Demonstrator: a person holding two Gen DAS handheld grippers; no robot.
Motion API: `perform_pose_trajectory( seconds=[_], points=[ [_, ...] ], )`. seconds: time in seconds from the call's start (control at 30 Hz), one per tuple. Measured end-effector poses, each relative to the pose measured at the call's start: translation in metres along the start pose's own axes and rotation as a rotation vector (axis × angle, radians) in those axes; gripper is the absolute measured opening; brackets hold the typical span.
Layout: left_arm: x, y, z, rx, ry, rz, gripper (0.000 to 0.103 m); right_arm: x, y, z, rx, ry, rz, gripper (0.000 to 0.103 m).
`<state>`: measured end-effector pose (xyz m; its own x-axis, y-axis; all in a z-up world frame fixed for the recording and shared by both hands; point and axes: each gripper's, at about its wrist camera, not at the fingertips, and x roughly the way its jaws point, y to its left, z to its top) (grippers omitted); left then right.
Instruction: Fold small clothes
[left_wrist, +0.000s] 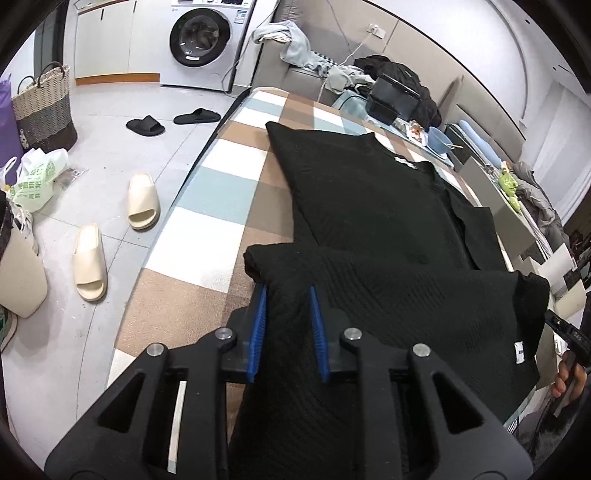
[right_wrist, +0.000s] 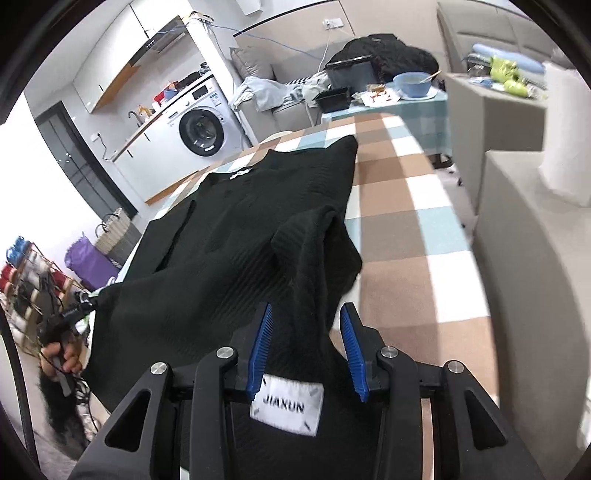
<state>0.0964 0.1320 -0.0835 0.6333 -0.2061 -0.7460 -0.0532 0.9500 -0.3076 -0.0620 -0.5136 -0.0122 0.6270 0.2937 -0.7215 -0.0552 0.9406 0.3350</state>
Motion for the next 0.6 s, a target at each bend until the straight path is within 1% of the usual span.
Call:
perform_pose_trajectory(
  seconds=[0.07,0.13,0.2,0.33,0.4,0.43,0.53,0.6],
  points=[
    [-0.003,-0.002,-0.002,0.006,-0.004,-0.001,0.020,-0.014,0.007,-0.005,-0.034,-0.019,0.023,0.038],
    [-0.003,-0.005,-0.003,0.017,-0.008,-0.010,0.020,-0.020,0.016,-0.007,-0.061,-0.029,0.036,0.039],
    [-0.003,-0.006,-0.005,0.020,-0.006,-0.009,0.020,-0.016,0.021,-0.008,-0.074,-0.017,0.073,0.039],
    [0.000,-0.003,-0.006,0.003,0.006,-0.010,0.020,0.003,0.030,-0.005,-0.088,0.015,0.090,0.039],
    [0.000,0.000,-0.006,-0.003,0.010,-0.009,0.020,0.009,0.031,-0.004,-0.081,0.028,0.077,0.039],
    [0.000,0.001,-0.006,-0.007,0.011,-0.008,0.020,0.006,0.031,-0.003,-0.083,0.014,0.065,0.039],
    [0.000,0.001,-0.006,-0.008,0.015,-0.006,0.020,-0.018,0.022,-0.004,-0.042,-0.081,0.050,0.040],
    [0.001,0.000,-0.006,-0.005,0.016,-0.007,0.020,-0.023,0.015,-0.003,-0.022,-0.099,0.022,0.041]
  ],
)
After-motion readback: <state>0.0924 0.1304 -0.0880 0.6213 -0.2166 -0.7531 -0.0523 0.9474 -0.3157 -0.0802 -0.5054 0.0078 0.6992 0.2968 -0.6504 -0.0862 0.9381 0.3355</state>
